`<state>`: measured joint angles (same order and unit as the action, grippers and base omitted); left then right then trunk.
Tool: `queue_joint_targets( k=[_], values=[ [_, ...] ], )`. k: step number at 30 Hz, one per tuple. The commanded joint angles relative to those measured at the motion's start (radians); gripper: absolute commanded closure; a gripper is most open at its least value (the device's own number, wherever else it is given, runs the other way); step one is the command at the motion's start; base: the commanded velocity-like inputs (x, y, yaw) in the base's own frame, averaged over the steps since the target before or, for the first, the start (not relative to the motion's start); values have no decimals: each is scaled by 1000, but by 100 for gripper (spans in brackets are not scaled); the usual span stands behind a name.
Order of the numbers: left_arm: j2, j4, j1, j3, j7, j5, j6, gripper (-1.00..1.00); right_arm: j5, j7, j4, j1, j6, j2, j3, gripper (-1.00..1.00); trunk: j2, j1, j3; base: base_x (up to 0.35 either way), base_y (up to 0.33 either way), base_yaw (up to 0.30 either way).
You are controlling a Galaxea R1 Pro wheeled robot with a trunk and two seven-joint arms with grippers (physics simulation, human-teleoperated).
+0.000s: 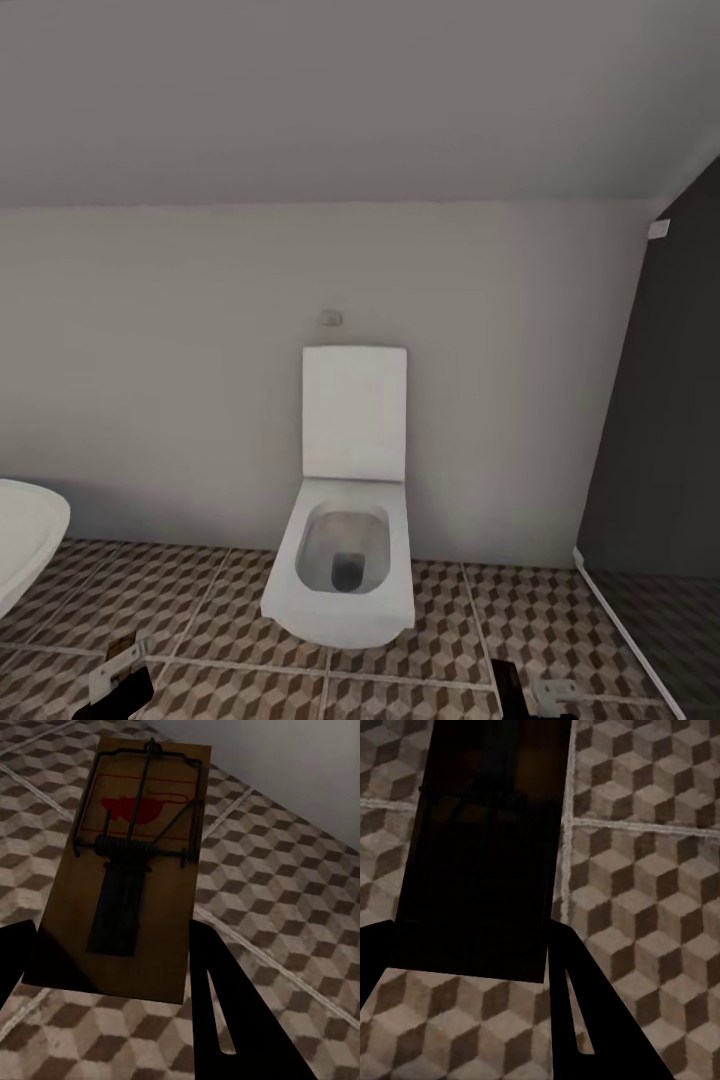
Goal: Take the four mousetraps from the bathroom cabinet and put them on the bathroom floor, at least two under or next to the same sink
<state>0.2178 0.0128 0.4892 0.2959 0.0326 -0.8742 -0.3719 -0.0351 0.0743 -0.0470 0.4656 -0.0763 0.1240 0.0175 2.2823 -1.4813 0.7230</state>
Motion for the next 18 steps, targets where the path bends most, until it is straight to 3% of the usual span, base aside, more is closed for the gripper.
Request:
queue_joint_targets(
  k=[1, 18],
  values=[
    [0, -1, 1, 8, -1, -6, -2, 100, -2, 4, 1, 1, -3, 0, 2, 100, 8, -4, 4, 0, 0, 0],
    [-1, 0, 1, 10, -4, 2, -8, 100, -3, -15, 1, 1, -34, -1, 2, 100, 127, -69, 58, 0, 0, 0]
  ],
)
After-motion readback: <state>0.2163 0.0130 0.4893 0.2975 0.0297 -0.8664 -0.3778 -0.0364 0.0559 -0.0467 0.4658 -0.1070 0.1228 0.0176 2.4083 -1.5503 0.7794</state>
